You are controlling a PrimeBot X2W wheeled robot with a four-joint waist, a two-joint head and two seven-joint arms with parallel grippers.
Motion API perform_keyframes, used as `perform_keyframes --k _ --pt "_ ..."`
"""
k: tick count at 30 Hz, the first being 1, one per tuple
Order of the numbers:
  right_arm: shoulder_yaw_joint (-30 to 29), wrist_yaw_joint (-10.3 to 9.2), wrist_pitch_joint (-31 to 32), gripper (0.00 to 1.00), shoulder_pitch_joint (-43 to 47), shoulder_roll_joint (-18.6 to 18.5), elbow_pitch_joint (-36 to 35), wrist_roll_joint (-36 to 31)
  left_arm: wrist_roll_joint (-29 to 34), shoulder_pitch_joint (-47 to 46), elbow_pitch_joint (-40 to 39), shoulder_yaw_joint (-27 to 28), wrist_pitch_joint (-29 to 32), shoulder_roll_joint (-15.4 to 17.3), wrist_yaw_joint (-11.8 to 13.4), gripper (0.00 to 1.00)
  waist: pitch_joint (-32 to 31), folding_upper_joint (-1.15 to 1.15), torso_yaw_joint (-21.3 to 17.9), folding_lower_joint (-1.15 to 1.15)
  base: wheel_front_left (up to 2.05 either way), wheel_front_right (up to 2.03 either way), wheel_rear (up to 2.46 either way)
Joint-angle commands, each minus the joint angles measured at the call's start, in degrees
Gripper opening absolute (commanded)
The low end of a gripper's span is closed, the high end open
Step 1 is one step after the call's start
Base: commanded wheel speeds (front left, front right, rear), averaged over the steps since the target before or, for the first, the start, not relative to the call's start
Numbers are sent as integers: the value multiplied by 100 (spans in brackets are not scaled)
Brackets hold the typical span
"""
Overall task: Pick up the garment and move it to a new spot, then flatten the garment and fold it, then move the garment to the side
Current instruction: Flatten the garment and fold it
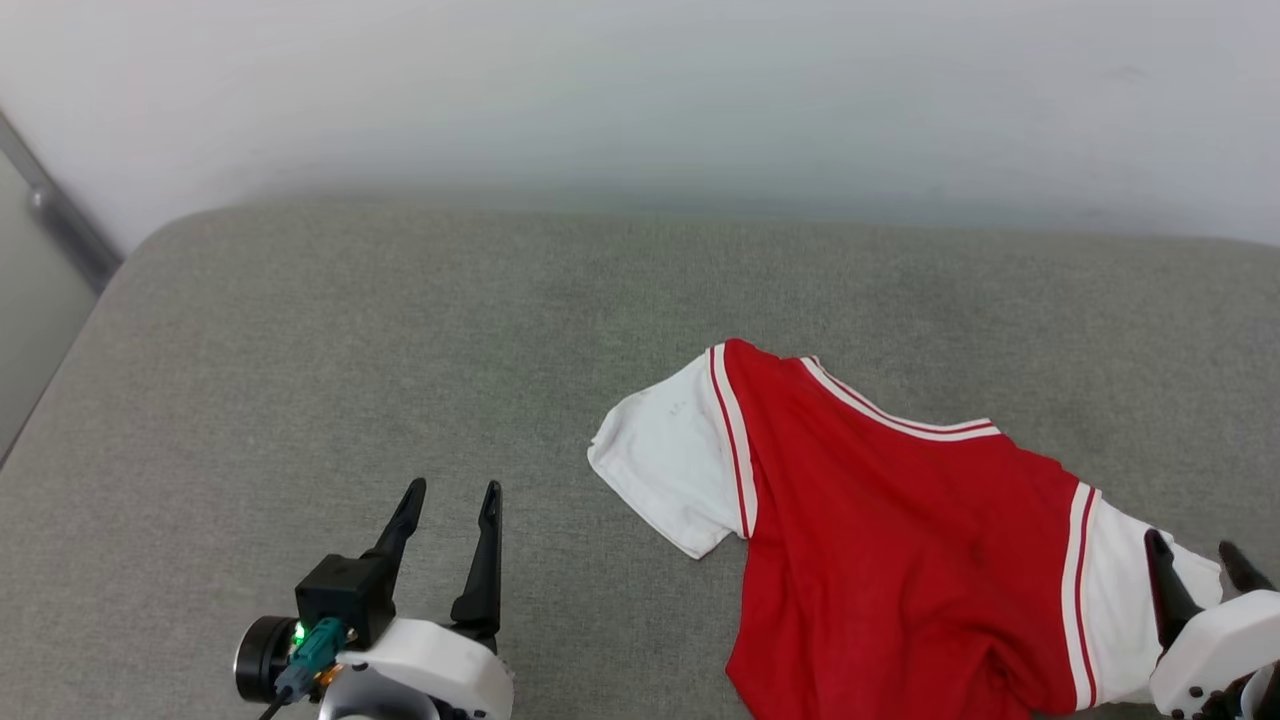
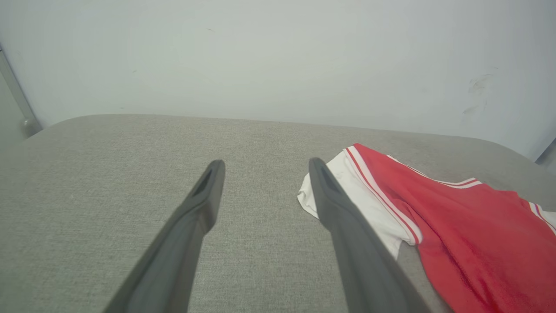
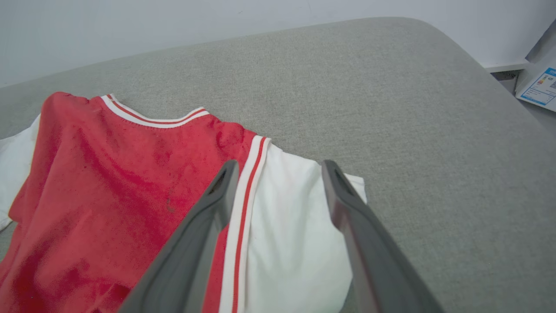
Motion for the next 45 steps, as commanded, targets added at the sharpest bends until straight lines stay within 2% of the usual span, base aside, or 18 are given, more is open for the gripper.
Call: perform_keyframes --k 1,9,16,24,30,35,45 --pt "15 -3 -240 100 95 63 -145 -104 -22 109 -32 34 31 44 42 100 -128 0 16 0 0 0 0" --pt "382 -3 -879 100 511 291 -1186 -409 -59 286 -203 175 182 246 197 100 -347 0 -50 0 0 0 0" --pt "755 -3 -806 100 891 489 -2091 -570 -76 81 -322 267 406 444 233 100 -319 0 -326 0 0 0 0" --pt "1111 -3 -726 100 747 574 -2766 -591 -331 -987 -10 147 1364 622 -185 100 239 0 -809 0 0 0 0" --pt "1236 -2 -788 100 473 584 -2909 -422 -651 -1889 562 -10 2669 952 -722 100 818 0 -1224 0 0 0 0" --pt "1293 -3 -913 100 299 584 -2720 -290 -919 -2324 901 -200 3697 1218 -1025 100 1214 0 -1505 0 0 0 0" --pt "1371 -3 -1112 100 108 585 -2376 -67 -1370 -2429 1411 -656 5168 1462 -1206 100 1594 0 -1737 0 0 0 0"
